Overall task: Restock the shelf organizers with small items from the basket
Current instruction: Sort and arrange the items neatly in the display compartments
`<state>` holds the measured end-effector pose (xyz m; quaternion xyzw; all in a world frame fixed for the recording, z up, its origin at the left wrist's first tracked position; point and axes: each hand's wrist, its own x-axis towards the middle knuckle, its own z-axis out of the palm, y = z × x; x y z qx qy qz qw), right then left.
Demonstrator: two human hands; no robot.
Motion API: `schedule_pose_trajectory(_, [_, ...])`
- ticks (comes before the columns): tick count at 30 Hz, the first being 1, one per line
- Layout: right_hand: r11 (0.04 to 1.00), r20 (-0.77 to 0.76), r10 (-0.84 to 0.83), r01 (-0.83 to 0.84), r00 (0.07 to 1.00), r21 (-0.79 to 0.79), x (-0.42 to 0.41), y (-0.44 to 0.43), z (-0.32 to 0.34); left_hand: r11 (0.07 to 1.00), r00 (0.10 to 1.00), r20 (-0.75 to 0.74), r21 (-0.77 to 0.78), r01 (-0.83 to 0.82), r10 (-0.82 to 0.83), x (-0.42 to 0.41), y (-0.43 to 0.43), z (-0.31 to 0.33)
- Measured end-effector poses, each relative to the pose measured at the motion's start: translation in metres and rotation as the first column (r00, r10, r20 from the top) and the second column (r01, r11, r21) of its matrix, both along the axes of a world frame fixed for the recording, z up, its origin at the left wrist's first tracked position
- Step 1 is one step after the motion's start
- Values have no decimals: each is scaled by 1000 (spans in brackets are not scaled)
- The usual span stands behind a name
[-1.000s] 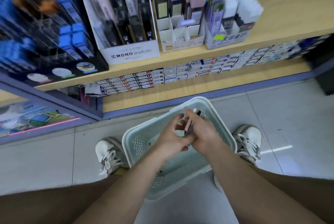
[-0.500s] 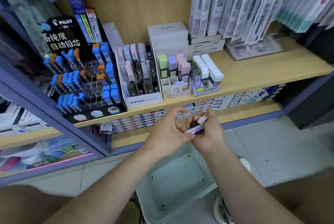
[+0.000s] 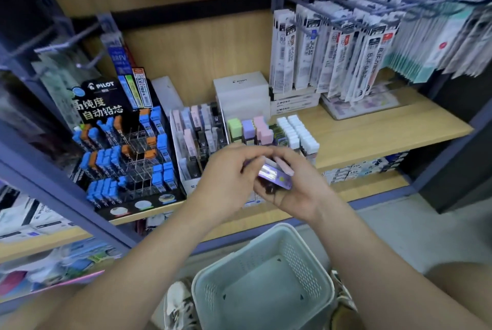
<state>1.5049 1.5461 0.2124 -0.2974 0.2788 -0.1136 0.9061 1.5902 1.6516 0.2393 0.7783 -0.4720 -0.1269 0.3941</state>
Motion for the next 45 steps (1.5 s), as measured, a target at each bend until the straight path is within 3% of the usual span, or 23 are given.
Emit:
schedule_pose_trajectory(3, [963, -117, 150, -172, 982, -209, -5, -15, 19, 998, 978, -206, 59, -1, 13, 18, -11, 10])
schedule_pose_trajectory(6, [863, -213, 244, -312, 946, -398, -7, -32, 32, 995, 937, -350, 94, 17, 17, 28, -21, 17])
schedule_pose_trajectory(11, [721, -290, 357, -459, 888, -519, -9, -56, 43, 996, 845, -534, 67, 66, -20, 36, -38, 18])
schedule_pose_trajectory(16, [736, -275, 298, -403, 914, -544, -11, -76, 36, 995, 883, -470, 71, 64, -23, 41, -48, 19])
schedule_pose_trajectory(21, [840, -293, 20, -175, 956, -514, -5, -95, 28, 999, 884, -467, -19, -34, 21, 57, -51, 20])
schedule_pose_trajectory(26, [737, -358, 133, -333, 924, -588, -18, -105, 27, 984, 835, -543, -82, -159, 89, 58, -63, 14])
schedule_pose_trajectory(29, [765, -325, 92, -276, 941, -582, -18, -108, 21, 982, 790, -607, -86, -168, 82, 51, -73, 9])
schedule_pose_trajectory(33, [851, -237, -51, -82, 970, -519, -14, -113, 21, 997, 872, -483, 57, -55, 76, 43, -83, 0])
schedule_pose_trajectory(35, [840, -223, -48, -81, 974, -536, -12, -112, 20, 994, 910, -412, 109, -2, 47, 38, -89, -1])
schedule_pose_trajectory(40, [762, -261, -44, -136, 964, -633, -7, -108, 14, 988, 925, -361, 56, 145, -115, 30, -106, -2])
schedule_pose_trajectory(45, [855, -274, -222, 52, 936, -516, -9, -120, 19, 1000, 997, -79, 6, -25, 25, 42, -116, -15])
